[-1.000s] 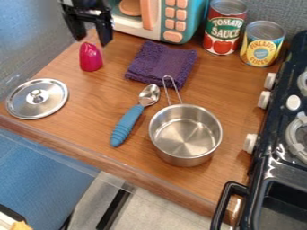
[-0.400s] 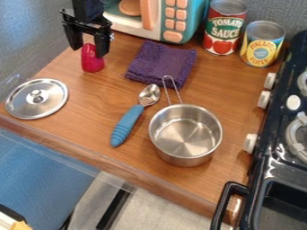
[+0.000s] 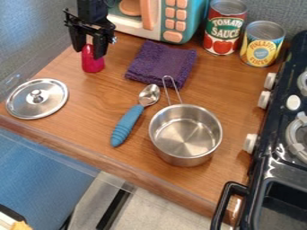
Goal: Picks a red object and place into a pot
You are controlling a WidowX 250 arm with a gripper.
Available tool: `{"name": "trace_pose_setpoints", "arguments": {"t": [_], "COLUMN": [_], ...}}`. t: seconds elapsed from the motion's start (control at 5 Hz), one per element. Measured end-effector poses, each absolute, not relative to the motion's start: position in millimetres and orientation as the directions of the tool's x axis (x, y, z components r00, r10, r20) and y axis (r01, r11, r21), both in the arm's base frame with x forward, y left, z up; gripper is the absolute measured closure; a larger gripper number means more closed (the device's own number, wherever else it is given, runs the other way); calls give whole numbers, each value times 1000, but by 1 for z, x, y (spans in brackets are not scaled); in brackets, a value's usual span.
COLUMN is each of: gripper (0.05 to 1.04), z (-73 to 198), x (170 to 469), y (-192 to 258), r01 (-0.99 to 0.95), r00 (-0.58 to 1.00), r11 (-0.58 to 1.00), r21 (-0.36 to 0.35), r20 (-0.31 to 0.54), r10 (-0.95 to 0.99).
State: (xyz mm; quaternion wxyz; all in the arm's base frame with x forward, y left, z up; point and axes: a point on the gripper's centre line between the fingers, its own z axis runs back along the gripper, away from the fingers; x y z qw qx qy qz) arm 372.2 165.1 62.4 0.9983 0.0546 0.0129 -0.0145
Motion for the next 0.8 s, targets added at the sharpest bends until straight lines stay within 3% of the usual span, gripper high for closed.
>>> {"name": "trace_pose_setpoints", "arguments": {"t": [0.2,0.4,0.6,0.8], "gripper": [495,496,625,871], "z": [65,65,83,114], "x": [375,374,382,383], "y": [161,154,124,91], "r01": [42,66,109,161], "r00": [999,997,994,982], "r11": [991,989,989,984], "r21": [125,132,95,79], "r20": [-33,-56,-1,87], "r10": [-38,-59,-109,-168]}}
